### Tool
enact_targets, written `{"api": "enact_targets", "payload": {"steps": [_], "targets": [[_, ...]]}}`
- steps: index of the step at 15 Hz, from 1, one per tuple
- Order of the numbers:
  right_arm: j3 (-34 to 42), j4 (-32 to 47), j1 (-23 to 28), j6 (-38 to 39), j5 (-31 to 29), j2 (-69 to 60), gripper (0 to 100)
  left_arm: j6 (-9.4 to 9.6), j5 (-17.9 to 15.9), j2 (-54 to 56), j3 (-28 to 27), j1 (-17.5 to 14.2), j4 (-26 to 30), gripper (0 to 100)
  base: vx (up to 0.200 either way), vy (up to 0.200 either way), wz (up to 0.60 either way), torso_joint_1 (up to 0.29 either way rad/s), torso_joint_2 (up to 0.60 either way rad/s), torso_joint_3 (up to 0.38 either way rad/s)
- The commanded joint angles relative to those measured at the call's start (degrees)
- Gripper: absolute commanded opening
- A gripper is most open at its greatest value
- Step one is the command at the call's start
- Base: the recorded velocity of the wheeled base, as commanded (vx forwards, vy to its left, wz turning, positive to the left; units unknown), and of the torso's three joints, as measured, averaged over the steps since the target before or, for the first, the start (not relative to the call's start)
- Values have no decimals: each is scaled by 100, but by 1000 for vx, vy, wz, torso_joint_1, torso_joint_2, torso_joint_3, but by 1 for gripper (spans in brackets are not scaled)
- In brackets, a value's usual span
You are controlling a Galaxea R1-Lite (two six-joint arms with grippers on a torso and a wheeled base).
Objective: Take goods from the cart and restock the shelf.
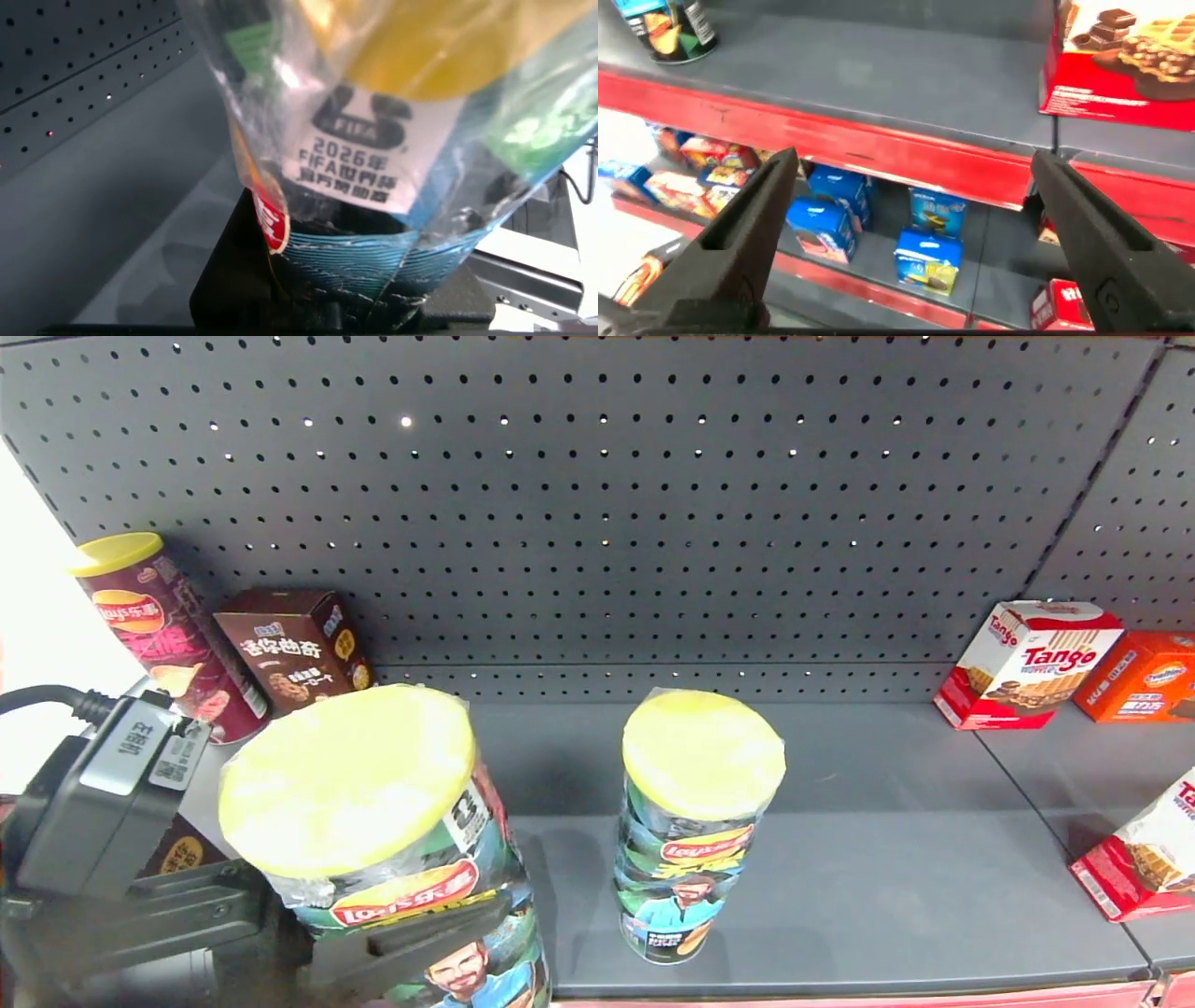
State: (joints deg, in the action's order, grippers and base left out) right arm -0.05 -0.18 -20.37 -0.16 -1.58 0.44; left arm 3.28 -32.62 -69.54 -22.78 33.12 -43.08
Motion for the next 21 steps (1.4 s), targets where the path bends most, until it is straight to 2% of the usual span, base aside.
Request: {"api": "enact_targets", "payload": {"steps": [1,4,7,8,10,12,13,16,17,18,20,21], "targets": [[5,1,51,-11,0,-44,100,-3,19,116,46,98,2,0,0,0,0,0,0,0],[5,-8,51,7,0,-44,100,-20,54,133,-24,28,-25,0,0,0,0,0,0,0],[5,-8,51,7,0,-44,100,-64,98,177,-560,45,151,0,0,0,0,0,0,0],[5,-8,51,7,0,-44,100,-126,98,177,-754,28,388,0,0,0,0,0,0,0],[5,-8,51,7,0,-44,100,-249,89,265,-1264,36,1241,0,0,0,0,0,0,0],[5,-8,51,7,0,-44,100,-249,19,476,-1923,-69,2524,0,0,0,0,0,0,0],[5,-8,51,7,0,-44,100,-222,-16,450,-2160,-113,2823,0,0,0,0,0,0,0],[5,-8,51,7,0,-44,100,-38,63,116,-2327,-183,2673,0,0,0,0,0,0,0],[5,-8,51,7,0,-44,100,147,116,-7,-2353,-218,2656,0,0,0,0,0,0,0],[5,-8,51,7,0,-44,100,226,133,-95,-2433,-254,2665,0,0,0,0,0,0,0],[5,-8,51,7,0,-44,100,349,116,-333,-2485,-456,2621,0,0,0,0,0,0,0],[5,-8,51,7,0,-44,100,393,116,-385,-2476,-456,2577,0,0,0,0,0,0,0]]}}
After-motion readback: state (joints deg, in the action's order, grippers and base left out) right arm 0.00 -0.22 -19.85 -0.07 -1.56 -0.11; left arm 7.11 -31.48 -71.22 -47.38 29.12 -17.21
